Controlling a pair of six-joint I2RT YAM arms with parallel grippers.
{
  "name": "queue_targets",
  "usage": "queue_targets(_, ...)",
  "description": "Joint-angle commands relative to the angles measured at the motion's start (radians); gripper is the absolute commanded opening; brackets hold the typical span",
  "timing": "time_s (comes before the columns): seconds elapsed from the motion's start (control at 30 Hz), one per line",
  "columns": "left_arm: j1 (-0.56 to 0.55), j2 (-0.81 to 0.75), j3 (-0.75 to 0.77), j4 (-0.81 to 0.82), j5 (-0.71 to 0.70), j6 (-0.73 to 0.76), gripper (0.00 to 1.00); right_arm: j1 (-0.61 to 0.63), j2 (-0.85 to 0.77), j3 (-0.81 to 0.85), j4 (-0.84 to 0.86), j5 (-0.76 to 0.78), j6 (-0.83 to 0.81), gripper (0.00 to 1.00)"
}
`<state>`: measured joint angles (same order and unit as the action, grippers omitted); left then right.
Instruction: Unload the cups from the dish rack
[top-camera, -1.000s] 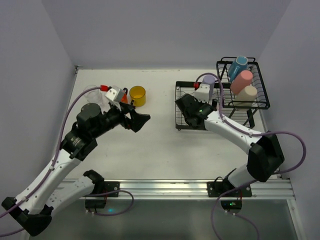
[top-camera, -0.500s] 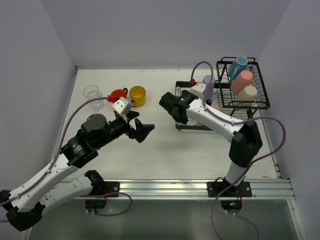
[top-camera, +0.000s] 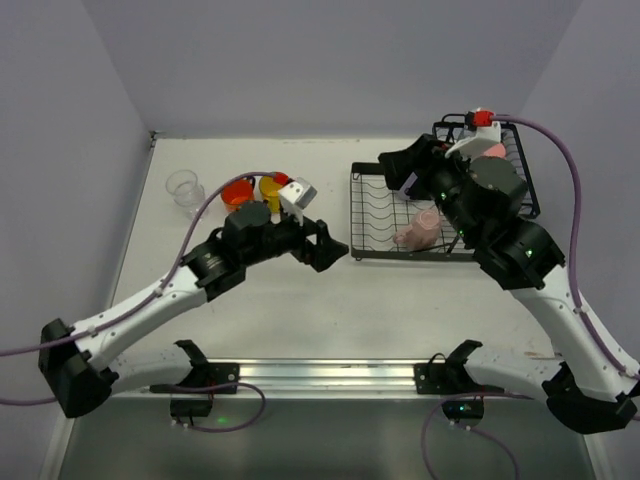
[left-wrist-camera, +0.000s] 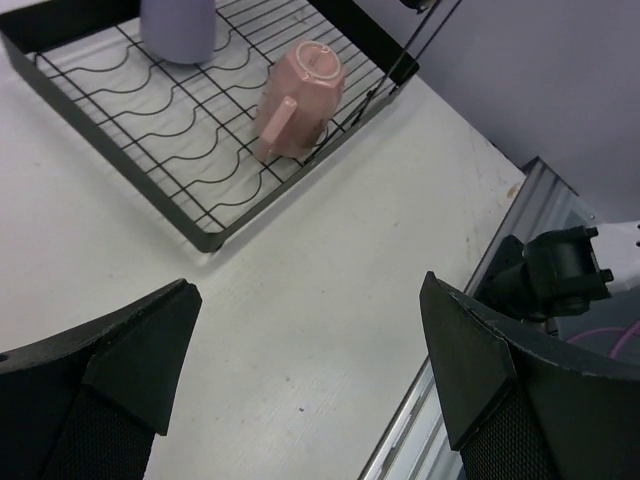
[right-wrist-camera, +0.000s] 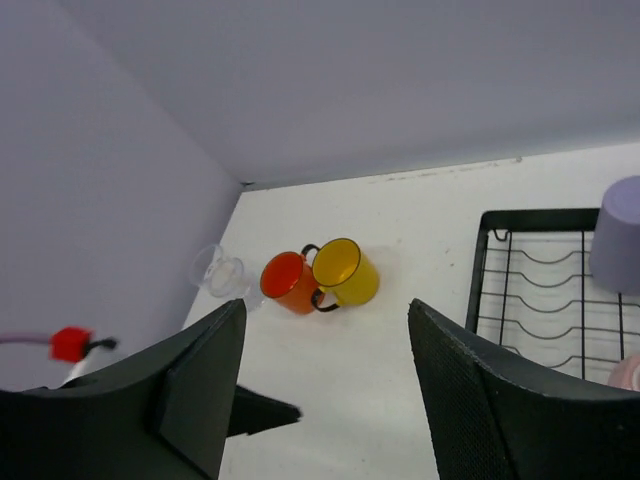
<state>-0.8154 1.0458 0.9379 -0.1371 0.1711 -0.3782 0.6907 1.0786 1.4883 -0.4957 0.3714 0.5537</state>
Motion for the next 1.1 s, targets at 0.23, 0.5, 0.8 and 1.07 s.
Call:
queue_targets(0.23,-0.113,0.57,0.341,0.317,0.108,0.223,1.0,-0.04,-0.244,-0.149,0.043,-0.215,-0.141,0.69)
queue_targets(0.5,-0.111,0.867,0.596,0.337,0.123,0.441,1.0,-0.042,-0.339,-0.246,0.049,-0.27,-0.144,0.69)
queue_targets(0.8,-0.11,1.112,0.868,0.266,0.179,0.492,1.0,-0.043,-0.437,-0.283,0.051,-0.262,-0.152,0.69)
queue_targets(1.07,-0.11,1.22,0.972,0.241,0.192,0.484,1.0,-0.043,-0.448,-0.315,0.051,-0.255,-0.159,0.69)
